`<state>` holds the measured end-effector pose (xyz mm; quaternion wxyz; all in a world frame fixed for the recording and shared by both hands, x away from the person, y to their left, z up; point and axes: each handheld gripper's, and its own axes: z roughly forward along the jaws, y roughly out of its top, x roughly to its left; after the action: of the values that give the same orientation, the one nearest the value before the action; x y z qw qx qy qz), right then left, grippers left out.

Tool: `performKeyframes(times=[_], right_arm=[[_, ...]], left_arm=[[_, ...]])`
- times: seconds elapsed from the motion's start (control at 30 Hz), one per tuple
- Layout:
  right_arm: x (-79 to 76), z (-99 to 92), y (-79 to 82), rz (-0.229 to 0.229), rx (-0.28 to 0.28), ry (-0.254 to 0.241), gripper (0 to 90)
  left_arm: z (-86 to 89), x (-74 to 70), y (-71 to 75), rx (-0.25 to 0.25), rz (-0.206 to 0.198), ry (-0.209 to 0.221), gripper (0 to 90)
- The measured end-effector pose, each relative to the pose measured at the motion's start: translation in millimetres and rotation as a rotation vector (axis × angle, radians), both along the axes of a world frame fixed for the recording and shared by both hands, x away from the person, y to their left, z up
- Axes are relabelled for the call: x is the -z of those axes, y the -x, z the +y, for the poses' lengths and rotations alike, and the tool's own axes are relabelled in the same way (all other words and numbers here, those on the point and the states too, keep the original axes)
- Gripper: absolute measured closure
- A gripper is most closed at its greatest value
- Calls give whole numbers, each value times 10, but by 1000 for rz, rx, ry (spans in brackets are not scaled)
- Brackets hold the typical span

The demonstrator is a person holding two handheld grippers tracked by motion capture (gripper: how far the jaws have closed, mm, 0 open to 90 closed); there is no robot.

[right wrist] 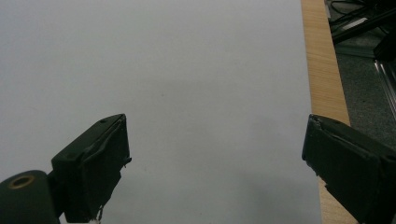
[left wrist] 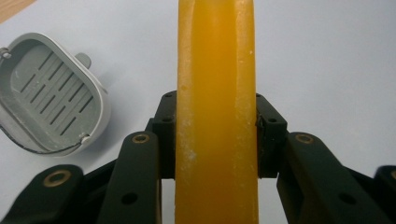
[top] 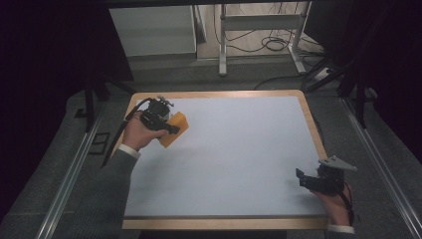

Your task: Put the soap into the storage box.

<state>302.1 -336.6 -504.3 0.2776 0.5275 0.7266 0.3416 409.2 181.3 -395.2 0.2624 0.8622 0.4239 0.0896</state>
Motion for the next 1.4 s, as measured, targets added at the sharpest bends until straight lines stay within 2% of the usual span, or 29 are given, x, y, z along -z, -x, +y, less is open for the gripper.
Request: performKeyframes(times=[0.53,0.7,0.8,0.9,1.03,1.13,1.27,1.4], right_arm=[[-1,-1,2,-5,3,5,75],[-18,5,4,-10,6,-6,75],[-19,24,13,-13,0,-3,75],[-36,41,14,-16,-3,-2,75],[-65,53,28,-30,-7,-2,75],[-102,41,37,-40,-4,-14,75],[-99,41,30,-41,-1,-10,75],[-79,62,27,-33,-13,-4,75]], left_arm=[[82,18,-144,-39,9,4,614],[133,0,-222,-55,16,28,614],[157,-8,-268,-73,11,17,614],[203,-13,-318,-69,21,38,614],[236,9,-369,-102,22,38,614],[269,17,-427,-112,31,66,614],[310,25,-505,-149,25,63,614],[360,72,-604,-181,35,74,614]])
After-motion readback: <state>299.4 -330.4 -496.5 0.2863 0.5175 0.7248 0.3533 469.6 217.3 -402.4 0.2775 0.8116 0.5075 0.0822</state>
